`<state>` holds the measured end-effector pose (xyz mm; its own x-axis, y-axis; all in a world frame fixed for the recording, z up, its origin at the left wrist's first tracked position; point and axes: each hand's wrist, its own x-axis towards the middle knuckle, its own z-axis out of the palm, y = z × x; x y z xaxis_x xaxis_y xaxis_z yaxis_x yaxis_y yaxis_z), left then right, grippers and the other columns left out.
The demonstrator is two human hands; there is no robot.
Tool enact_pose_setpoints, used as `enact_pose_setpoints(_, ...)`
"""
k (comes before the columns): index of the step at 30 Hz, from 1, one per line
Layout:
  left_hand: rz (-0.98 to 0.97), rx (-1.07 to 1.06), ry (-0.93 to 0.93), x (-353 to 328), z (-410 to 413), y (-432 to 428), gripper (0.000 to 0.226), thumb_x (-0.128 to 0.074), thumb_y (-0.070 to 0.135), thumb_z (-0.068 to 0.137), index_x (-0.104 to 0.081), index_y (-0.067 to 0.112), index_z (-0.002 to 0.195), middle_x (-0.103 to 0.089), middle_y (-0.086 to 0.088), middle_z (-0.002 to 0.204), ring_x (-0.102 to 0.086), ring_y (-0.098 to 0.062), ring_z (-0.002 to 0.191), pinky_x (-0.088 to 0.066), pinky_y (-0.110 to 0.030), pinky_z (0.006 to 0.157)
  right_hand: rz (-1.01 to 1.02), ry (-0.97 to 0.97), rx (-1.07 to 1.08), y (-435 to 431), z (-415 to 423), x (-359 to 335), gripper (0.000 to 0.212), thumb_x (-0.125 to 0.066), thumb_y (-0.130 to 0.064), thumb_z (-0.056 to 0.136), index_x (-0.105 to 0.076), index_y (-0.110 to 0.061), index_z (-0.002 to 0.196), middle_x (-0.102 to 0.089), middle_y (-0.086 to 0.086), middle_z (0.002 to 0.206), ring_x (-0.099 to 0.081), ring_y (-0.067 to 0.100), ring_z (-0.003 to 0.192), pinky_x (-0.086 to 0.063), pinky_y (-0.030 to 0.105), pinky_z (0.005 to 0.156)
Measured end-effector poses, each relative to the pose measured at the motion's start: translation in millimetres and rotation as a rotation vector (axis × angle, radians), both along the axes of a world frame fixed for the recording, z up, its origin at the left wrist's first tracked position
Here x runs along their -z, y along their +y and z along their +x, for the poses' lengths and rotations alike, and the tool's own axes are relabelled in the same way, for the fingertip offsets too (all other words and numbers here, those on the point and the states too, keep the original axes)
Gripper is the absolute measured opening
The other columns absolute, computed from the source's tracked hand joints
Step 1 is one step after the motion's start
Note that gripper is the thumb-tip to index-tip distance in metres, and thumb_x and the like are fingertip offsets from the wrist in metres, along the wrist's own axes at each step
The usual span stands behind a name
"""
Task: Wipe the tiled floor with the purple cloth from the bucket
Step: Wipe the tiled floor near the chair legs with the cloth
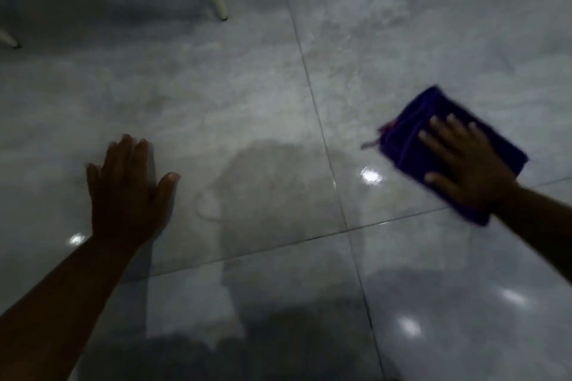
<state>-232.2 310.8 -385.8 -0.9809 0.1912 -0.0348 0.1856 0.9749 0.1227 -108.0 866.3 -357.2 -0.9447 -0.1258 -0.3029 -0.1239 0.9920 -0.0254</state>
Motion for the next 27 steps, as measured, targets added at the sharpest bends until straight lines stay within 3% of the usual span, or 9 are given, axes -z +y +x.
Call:
enact_pose_setpoints(4, -0.035, -0.124, 0.033, 10, 24, -38, 0.071, -0.033, 0.058, 0.096, -0.034, 0.012, 0.151, -0.027, -0.018, 0.161, -0.021, -0.036, 0.151, -0.012, -0.063, 0.118, 0.017, 0.029, 0.207, -34, -108, 9, 0.083, -0.01, -0.076, 0.088, -0.01, -0.031, 0.158, -0.007, 0.009, 0.167, -0.007, 0.04, 0.152, -0.009, 0.066, 0.118)
enact_pose_setpoints(6, -0.025, -0.138, 0.062, 12, 27, -45, 0.069, -0.035, 0.056, 0.099, -0.034, 0.012, 0.151, -0.026, -0.019, 0.162, -0.02, -0.036, 0.152, -0.011, -0.062, 0.118, 0.011, 0.084, 0.176, -87, -150, 15, 0.08, -0.013, -0.073, 0.088, -0.006, -0.034, 0.158, 0.0, 0.006, 0.168, 0.0, 0.039, 0.153, -0.003, 0.065, 0.118)
enact_pose_setpoints(9, -0.008, -0.156, 0.063, 10, 30, -57, 0.066, -0.036, 0.054, 0.099, -0.033, 0.014, 0.152, -0.025, -0.018, 0.163, -0.018, -0.035, 0.153, -0.01, -0.06, 0.12, -0.001, 0.105, -0.056, -179, -169, 18, 0.077, -0.012, -0.072, 0.09, -0.004, -0.035, 0.157, 0.001, 0.007, 0.168, 0.001, 0.04, 0.153, -0.003, 0.068, 0.117)
enact_pose_setpoints(12, -0.023, -0.163, 0.034, 10, 37, -83, 0.068, -0.034, 0.055, 0.098, -0.032, 0.015, 0.152, -0.022, -0.017, 0.164, -0.015, -0.034, 0.154, -0.008, -0.061, 0.12, 0.011, 0.087, -0.375, -241, -121, 22, 0.075, -0.015, -0.07, 0.093, -0.012, -0.033, 0.158, -0.005, 0.009, 0.168, -0.003, 0.041, 0.153, -0.009, 0.069, 0.116)
enact_pose_setpoints(15, -0.066, -0.155, -0.018, 9, 45, -111, 0.072, -0.028, 0.06, 0.096, -0.025, 0.02, 0.156, -0.016, -0.015, 0.166, -0.011, -0.035, 0.154, -0.003, -0.063, 0.119, -0.046, 0.011, -0.706, -233, -48, 18, 0.071, -0.03, -0.068, 0.094, -0.023, -0.033, 0.156, -0.012, 0.008, 0.167, -0.006, 0.039, 0.153, -0.009, 0.065, 0.118)
enact_pose_setpoints(17, -0.063, -0.142, -0.071, 8, 44, -117, 0.074, -0.025, 0.062, 0.095, -0.017, 0.024, 0.158, -0.009, -0.013, 0.168, -0.004, -0.034, 0.155, 0.0, -0.064, 0.12, -0.043, -0.036, -0.807, -193, -25, 12, 0.072, -0.036, -0.068, 0.092, -0.027, -0.033, 0.155, -0.019, 0.007, 0.165, -0.011, 0.038, 0.153, -0.01, 0.063, 0.12)
enact_pose_setpoints(22, -0.062, -0.162, -0.079, 10, 43, -111, 0.073, -0.024, 0.062, 0.096, -0.012, 0.026, 0.158, -0.004, -0.01, 0.169, 0.0, -0.032, 0.156, 0.0, -0.065, 0.121, 0.083, -0.056, -0.462, -117, -88, 1, 0.084, -0.021, -0.081, 0.086, -0.015, -0.034, 0.156, -0.022, 0.014, 0.162, -0.021, 0.044, 0.149, -0.02, 0.068, 0.114)
enact_pose_setpoints(25, -0.081, -0.175, -0.067, 10, 43, -114, 0.072, -0.026, 0.063, 0.096, -0.014, 0.027, 0.158, -0.005, -0.008, 0.169, -0.002, -0.031, 0.156, -0.003, -0.066, 0.12, 0.137, -0.056, -0.298, -153, -174, -8, 0.092, -0.008, -0.091, 0.075, 0.003, -0.045, 0.154, -0.001, 0.005, 0.168, -0.007, 0.038, 0.153, -0.015, 0.073, 0.112)
enact_pose_setpoints(27, -0.066, -0.165, -0.077, 11, 42, -114, 0.072, -0.027, 0.063, 0.096, -0.014, 0.029, 0.158, -0.006, -0.008, 0.169, -0.003, -0.031, 0.156, -0.004, -0.067, 0.12, 0.128, -0.01, -0.314, -211, -203, -3, 0.097, -0.005, -0.092, 0.073, -0.001, -0.043, 0.156, 0.003, 0.004, 0.168, 0.0, 0.038, 0.153, -0.007, 0.074, 0.113)
